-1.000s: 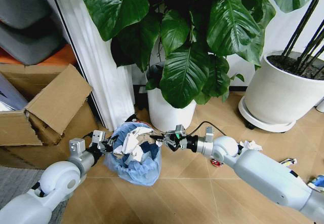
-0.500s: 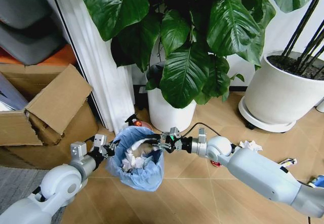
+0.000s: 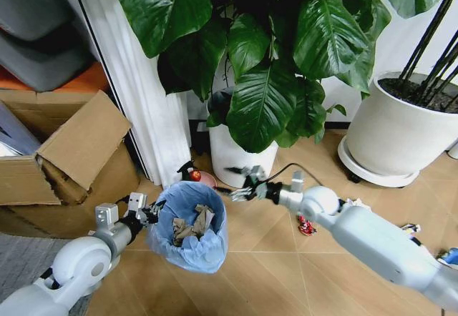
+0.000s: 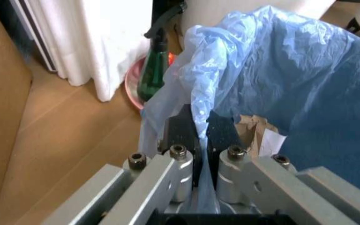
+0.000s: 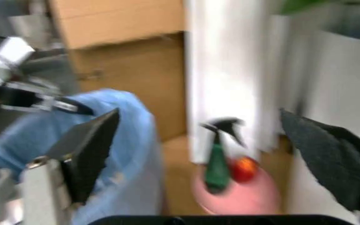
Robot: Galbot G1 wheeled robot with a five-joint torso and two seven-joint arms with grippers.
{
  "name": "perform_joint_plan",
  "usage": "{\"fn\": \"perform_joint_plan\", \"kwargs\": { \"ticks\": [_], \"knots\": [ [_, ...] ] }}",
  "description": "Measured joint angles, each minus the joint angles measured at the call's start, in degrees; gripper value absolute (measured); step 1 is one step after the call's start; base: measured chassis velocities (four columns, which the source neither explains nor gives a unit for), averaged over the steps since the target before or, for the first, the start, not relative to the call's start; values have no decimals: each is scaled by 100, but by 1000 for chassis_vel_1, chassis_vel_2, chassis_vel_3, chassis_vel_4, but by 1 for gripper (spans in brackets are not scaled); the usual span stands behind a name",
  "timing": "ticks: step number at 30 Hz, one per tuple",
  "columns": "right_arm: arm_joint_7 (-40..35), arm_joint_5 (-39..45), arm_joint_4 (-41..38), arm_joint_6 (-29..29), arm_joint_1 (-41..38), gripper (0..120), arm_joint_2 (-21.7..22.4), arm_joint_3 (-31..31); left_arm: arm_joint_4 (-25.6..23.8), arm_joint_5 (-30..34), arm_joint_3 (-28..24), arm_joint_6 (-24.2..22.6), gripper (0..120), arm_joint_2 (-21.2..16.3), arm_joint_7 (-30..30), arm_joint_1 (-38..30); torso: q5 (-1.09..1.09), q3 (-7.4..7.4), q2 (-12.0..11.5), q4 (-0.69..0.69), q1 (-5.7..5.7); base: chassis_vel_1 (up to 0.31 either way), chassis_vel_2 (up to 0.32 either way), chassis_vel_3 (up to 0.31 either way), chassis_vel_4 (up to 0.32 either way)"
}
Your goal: Pick up the trash bin and place the garbage on the floor into it.
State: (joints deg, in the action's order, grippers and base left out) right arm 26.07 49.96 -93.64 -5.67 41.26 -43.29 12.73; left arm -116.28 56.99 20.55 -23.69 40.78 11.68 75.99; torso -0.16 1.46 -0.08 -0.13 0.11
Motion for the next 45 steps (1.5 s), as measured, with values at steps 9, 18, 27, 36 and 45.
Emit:
{"fn": "perform_joint_plan", "kwargs": {
  "ticks": [9, 18, 27, 36, 45],
  "knots": [
    [-1239, -407, -761, 53, 2402, 100, 474, -1673, 2, -5, 153, -3, 0, -9, 28, 46, -5, -1, 0, 0, -1, 0, 0, 0, 0],
    [-2005, -1515, -377, -27, 4354, 100, -631, -3535, -128, 2, 261, -23, 0, -47, 41, 168, -3, -1, 0, -2, -1, 0, 0, 0, 0],
    [-2384, -1730, 731, 283, 3974, 100, -1345, -3715, -135, 1, 289, -25, 0, -77, 40, 192, -2, 0, 0, 0, 0, 0, 0, 0, 0],
    [-2345, -1745, 1980, 345, 3031, 100, -1680, -3052, -133, 66, 295, -29, 0, -133, 61, 208, -2, 1, 0, 1, 0, 0, 0, 0, 0],
    [-2386, -1897, 3010, 375, 2252, 100, -2037, -2592, -85, 132, 355, -30, 0, -184, 63, 232, -2, 1, -1, 1, 0, 0, 0, 0, 0]
  ]
}}
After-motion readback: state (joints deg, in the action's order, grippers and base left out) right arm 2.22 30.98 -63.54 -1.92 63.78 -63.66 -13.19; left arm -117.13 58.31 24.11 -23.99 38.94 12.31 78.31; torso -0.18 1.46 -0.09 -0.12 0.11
